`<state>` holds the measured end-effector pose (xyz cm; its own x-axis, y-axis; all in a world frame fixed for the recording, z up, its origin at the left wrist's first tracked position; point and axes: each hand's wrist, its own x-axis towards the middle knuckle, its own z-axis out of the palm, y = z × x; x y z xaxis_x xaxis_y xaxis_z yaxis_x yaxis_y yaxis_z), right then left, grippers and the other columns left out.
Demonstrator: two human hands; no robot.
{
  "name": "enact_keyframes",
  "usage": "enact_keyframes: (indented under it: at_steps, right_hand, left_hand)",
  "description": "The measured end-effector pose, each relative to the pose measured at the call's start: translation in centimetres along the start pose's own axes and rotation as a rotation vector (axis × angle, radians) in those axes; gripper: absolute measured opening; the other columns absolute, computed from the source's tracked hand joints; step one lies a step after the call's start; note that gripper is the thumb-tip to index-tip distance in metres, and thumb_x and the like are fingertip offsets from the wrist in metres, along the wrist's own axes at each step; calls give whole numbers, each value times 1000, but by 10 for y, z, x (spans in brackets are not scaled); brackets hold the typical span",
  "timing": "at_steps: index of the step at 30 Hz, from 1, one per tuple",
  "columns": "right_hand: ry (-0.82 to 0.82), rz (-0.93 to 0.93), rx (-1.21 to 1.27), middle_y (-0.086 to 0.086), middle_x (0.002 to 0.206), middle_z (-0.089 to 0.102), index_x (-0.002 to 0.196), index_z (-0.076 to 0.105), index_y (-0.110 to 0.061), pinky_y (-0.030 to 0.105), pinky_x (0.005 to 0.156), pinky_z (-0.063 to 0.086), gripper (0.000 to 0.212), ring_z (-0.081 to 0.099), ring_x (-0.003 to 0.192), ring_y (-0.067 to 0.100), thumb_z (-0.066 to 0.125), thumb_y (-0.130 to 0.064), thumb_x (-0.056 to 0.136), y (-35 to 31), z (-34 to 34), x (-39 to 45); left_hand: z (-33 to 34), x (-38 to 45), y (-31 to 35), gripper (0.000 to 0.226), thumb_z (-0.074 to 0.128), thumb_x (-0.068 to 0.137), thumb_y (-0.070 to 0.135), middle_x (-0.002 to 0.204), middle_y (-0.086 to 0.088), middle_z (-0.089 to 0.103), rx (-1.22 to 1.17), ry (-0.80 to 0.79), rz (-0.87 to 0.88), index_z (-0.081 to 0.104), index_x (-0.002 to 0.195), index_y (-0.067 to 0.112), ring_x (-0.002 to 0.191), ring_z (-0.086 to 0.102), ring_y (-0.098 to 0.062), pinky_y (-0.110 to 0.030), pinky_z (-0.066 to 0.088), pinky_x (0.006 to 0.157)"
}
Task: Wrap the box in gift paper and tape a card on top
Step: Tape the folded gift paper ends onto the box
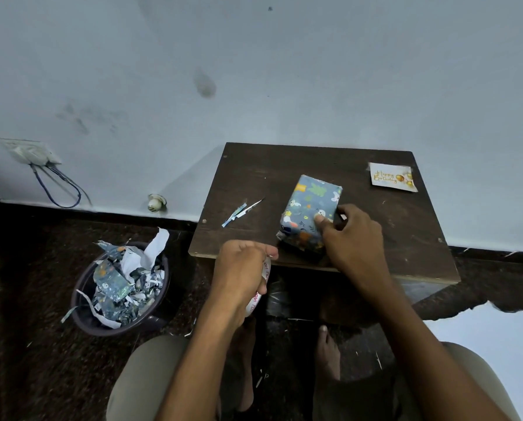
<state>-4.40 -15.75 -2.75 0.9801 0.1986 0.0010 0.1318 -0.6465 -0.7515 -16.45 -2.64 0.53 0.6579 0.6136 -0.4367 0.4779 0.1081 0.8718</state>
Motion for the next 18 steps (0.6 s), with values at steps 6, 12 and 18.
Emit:
enact_keyframes:
  at_steps: [6,12,18]
  right_hand:
    - [64,-156,-98,8,114,65,126,63,-15,41,88,48,41,61,105,29,52,-46,101,-10,3,6]
    - [-42,-142,-366,12,135,48,148,33,-7,51,98,41,106,47,126,34,68,-73,72,-21,20,4]
    - [-279,-321,-190,-5,139,52,147,45,-27,38,97,26,90,43,129,23,72,-44,63,-12,-5,39]
  left_hand:
    - [-4,1,2,35,41,89,-7,92,-14,75,-50,16,0,75,90,-2,28,37,-12,-11,26,35]
    - [-3,1,4,35,41,87,-7,95,-29,72,-46,22,14,75,87,-1,29,37,-14,-10,25,35]
    - [-6,5,3,35,41,86,-6,94,-24,74,-32,8,22,76,88,1,30,39,-14,-12,27,35]
